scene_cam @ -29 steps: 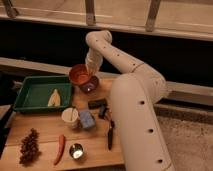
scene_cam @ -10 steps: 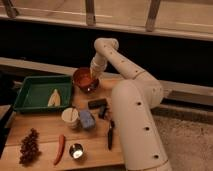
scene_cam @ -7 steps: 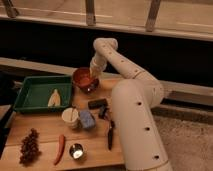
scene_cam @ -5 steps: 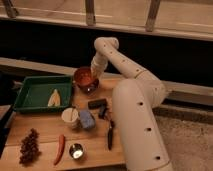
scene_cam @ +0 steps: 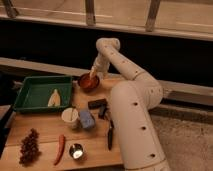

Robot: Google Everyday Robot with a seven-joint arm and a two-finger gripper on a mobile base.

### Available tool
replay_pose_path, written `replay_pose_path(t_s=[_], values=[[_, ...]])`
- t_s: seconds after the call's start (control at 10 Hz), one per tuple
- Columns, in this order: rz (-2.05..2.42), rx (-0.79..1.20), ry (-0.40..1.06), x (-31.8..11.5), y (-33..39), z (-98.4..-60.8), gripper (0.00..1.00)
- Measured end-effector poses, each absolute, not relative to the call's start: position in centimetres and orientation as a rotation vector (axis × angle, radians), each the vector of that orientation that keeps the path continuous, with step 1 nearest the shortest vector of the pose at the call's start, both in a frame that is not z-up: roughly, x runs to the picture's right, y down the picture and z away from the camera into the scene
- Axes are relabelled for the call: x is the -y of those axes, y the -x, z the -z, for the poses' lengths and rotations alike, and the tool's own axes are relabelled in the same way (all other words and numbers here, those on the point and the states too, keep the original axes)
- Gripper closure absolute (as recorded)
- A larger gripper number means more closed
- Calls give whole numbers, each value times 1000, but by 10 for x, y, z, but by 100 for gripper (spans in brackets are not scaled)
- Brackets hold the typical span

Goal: Stack bowls into tray

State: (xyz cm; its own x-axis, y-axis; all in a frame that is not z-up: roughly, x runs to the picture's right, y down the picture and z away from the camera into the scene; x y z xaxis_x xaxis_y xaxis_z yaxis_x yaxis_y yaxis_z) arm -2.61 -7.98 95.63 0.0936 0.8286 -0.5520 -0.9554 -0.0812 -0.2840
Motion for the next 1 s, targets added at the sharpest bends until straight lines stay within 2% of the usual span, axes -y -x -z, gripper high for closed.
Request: replay_pose_path(t_s=[0.5,1.0], values=[[-1499,-300,719,64,26,-974,20],[-1511,-302,798,43,35,-989,20]])
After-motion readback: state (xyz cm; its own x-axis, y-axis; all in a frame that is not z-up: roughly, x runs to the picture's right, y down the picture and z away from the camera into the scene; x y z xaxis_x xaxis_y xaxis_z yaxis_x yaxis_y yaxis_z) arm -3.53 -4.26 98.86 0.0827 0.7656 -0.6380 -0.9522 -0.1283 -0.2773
